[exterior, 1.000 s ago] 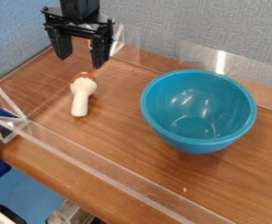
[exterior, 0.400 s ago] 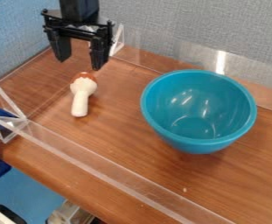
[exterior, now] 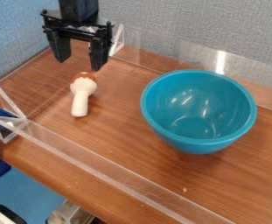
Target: Remove the mushroom from inside the blue bowl and put it on the table
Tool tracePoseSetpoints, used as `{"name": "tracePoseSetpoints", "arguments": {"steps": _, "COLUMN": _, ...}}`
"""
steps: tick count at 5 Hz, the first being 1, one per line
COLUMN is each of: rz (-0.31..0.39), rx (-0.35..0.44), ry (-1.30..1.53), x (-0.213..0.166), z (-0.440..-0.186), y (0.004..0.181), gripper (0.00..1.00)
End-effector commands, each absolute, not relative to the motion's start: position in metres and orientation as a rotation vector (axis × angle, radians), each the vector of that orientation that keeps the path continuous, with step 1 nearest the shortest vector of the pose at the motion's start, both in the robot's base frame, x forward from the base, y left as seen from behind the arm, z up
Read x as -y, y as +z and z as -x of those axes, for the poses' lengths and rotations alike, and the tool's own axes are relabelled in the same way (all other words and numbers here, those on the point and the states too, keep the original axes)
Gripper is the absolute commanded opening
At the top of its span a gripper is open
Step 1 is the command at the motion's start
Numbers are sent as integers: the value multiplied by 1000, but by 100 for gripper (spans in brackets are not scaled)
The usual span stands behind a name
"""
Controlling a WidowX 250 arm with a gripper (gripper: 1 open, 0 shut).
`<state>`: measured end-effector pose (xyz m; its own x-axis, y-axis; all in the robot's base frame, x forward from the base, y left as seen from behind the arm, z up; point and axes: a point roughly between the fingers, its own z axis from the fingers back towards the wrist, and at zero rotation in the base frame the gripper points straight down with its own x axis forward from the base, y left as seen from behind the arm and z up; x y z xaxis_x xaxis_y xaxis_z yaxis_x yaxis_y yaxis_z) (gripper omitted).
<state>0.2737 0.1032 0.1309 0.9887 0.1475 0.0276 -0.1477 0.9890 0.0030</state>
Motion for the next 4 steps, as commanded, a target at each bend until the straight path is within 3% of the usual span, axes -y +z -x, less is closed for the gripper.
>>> {"name": "tracePoseSetpoints", "arguments": {"steps": 1, "rz": -19, "rx": 70, "ry": 142, "x": -102, "z": -279, "y": 143, "gripper": 100}}
{"name": "tracePoseSetpoints", "arguments": {"steps": 4, "rz": -22, "rx": 58, "ry": 135, "x": -105, "z": -282, "y": 140, "gripper": 100}}
